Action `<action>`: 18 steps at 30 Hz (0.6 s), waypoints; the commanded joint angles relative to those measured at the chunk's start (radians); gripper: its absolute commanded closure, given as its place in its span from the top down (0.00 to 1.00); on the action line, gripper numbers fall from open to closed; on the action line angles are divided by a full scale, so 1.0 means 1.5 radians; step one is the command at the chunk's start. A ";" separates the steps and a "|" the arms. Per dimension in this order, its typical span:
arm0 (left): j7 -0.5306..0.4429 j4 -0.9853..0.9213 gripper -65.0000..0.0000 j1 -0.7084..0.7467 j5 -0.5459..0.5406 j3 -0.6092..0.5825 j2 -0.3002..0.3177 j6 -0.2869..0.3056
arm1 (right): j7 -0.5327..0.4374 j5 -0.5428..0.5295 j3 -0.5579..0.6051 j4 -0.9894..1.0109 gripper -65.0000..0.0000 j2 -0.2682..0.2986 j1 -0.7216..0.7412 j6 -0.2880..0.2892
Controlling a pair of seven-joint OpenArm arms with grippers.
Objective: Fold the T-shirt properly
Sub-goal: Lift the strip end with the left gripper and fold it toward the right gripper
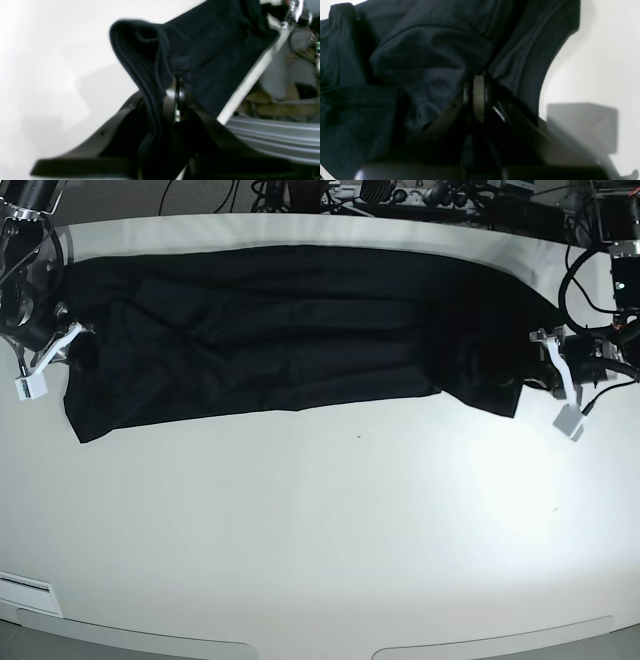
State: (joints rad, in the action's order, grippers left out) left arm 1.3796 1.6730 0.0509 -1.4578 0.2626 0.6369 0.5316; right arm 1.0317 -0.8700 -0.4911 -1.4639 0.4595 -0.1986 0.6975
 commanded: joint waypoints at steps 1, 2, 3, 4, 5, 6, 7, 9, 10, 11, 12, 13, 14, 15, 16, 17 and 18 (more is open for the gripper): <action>-0.006 0.046 0.00 -0.010 -0.017 0.006 0.003 0.005 | 0.008 0.005 -0.003 -0.005 0.00 0.013 0.003 0.000; -0.005 0.081 0.00 -0.010 -0.017 0.006 -0.008 0.005 | 0.008 0.005 -0.003 -0.005 0.00 0.013 0.003 0.000; -0.003 0.111 0.00 -0.008 -0.017 0.006 -0.019 0.007 | 0.010 0.005 -0.003 -0.005 0.00 0.012 0.003 0.000; -0.001 0.136 0.00 -0.006 -0.017 0.006 -0.030 0.016 | 0.015 0.005 -0.003 -0.005 0.00 0.012 0.003 0.000; -0.001 0.155 0.00 -0.006 -0.017 0.006 -0.040 0.025 | 0.018 0.005 -0.003 -0.005 0.00 0.012 0.003 0.000; -0.002 0.168 0.00 -0.002 -0.017 0.006 -0.050 0.031 | 0.018 0.005 -0.003 -0.005 0.00 0.012 0.003 0.000; -0.003 0.175 0.00 0.001 -0.017 0.006 -0.063 0.036 | 0.018 0.005 -0.003 -0.005 0.00 0.012 0.003 0.000; -0.010 0.176 0.00 0.005 -0.017 0.006 -0.093 0.036 | 0.019 0.005 -0.003 -0.005 0.00 0.012 0.003 0.000; -0.013 0.174 0.00 0.008 -0.017 0.006 -0.109 0.036 | 0.019 0.005 -0.003 -0.005 0.00 0.012 0.003 0.000; -0.021 0.170 0.00 0.013 -0.017 0.006 -0.125 0.036 | 0.018 0.004 -0.003 -0.005 0.00 0.012 0.003 0.000; -0.032 0.165 0.00 0.020 -0.017 0.006 -0.140 0.036 | 0.018 0.004 -0.003 -0.005 0.00 0.012 0.004 0.000; -0.043 0.158 0.00 0.026 -0.006 0.006 -0.156 0.039 | 0.018 0.004 -0.003 -0.005 0.00 0.012 0.004 0.000; -0.055 0.148 0.00 0.031 0.010 0.006 -0.172 0.041 | 0.018 0.002 -0.003 -0.005 0.00 0.012 0.003 0.000; -0.072 0.139 0.00 0.036 0.027 0.006 -0.187 0.041 | 0.018 0.002 -0.003 -0.005 0.00 0.012 0.003 0.000; -0.089 0.130 0.00 0.039 0.046 0.006 -0.203 0.041 | 0.018 0.002 -0.003 -0.005 0.00 0.012 0.003 0.000; -0.105 0.122 0.00 0.040 0.063 0.006 -0.217 0.046 | 0.018 0.002 -0.003 -0.005 0.00 0.012 0.003 0.000; -0.120 0.112 0.00 0.039 0.078 0.006 -0.231 0.054 | 0.018 0.002 -0.003 -0.005 0.00 0.012 0.003 0.000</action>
State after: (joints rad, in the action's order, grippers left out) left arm 1.2255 1.8248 0.1249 -1.3106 0.2638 0.2810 0.6075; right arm 1.0397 -0.8715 -0.4911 -1.4639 0.4591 -0.1982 0.6975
